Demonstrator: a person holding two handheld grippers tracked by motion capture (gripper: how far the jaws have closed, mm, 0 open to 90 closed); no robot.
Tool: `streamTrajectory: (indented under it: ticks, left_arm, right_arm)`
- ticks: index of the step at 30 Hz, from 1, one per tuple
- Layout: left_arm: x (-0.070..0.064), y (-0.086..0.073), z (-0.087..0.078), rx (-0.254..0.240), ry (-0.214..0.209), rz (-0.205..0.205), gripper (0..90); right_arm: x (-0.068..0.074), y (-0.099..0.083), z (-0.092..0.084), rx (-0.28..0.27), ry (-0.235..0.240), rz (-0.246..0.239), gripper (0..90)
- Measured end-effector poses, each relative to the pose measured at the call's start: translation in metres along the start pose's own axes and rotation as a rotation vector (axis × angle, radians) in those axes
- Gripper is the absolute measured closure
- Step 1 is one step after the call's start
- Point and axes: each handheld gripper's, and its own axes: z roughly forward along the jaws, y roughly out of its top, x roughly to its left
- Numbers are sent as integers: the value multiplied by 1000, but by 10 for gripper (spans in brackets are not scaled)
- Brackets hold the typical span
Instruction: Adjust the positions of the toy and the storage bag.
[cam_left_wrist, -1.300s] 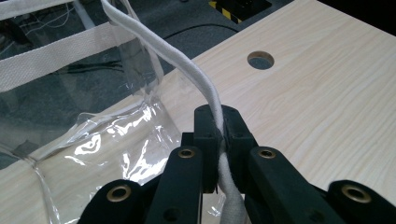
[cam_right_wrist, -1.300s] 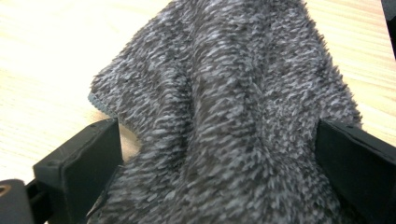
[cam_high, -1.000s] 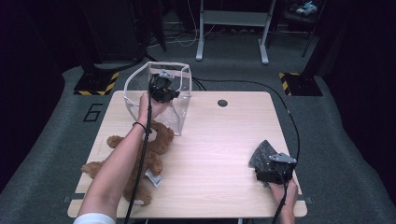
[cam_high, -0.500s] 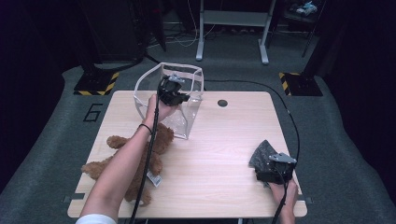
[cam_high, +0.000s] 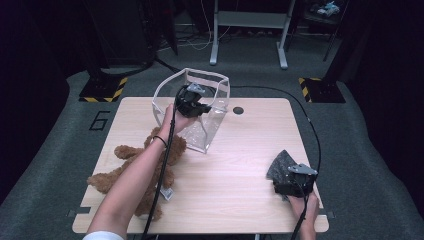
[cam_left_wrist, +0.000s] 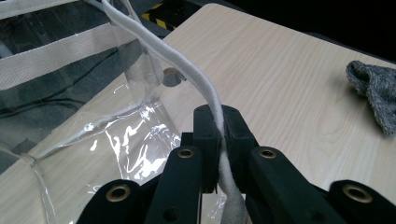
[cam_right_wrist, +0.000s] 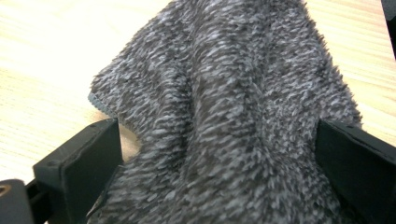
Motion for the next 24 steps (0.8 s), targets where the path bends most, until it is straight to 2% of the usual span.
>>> streamTrajectory:
  ticks: [6,7,9,10,11,13,15,16,17,18,19,20,22,24]
  left_arm:
    - [-7,3,4,-5,-28,-3,822]
    - [-7,4,4,-7,-28,-11,663]
    - [-8,6,4,-1,-26,-15,633]
    - [-8,6,3,-8,-25,-25,520]
    - [-6,6,-3,-22,-5,-46,483]
    - [-4,7,-7,-32,1,-45,422]
    - [-1,8,-16,-49,15,-60,395]
    - [2,9,-25,-59,24,-89,348]
    - [2,9,-25,-59,24,-89,331]
    - [4,9,-29,-56,42,-95,331]
    - [7,9,-33,-59,52,-101,284]
    - [13,9,-42,-62,91,-120,278]
    - [16,8,-46,-70,102,-134,252]
    - [25,6,-55,-53,153,-147,251]
  right_arm:
    - [0,0,0,1,0,-1,12]
    - [0,0,0,3,0,3,13]
    - [0,0,0,2,0,3,13]
    - [0,0,0,2,-1,3,13]
    - [0,0,0,2,-1,3,13]
    - [0,0,0,2,-1,3,13]
    - [0,0,0,0,-1,4,13]
    - [0,0,0,1,-1,3,13]
    - [0,0,0,1,-1,3,13]
    - [0,0,0,1,-1,3,13]
    - [0,0,0,2,0,2,13]
    - [0,0,0,2,-2,5,13]
    - [0,0,0,2,-1,3,13]
    - [0,0,0,2,-1,2,13]
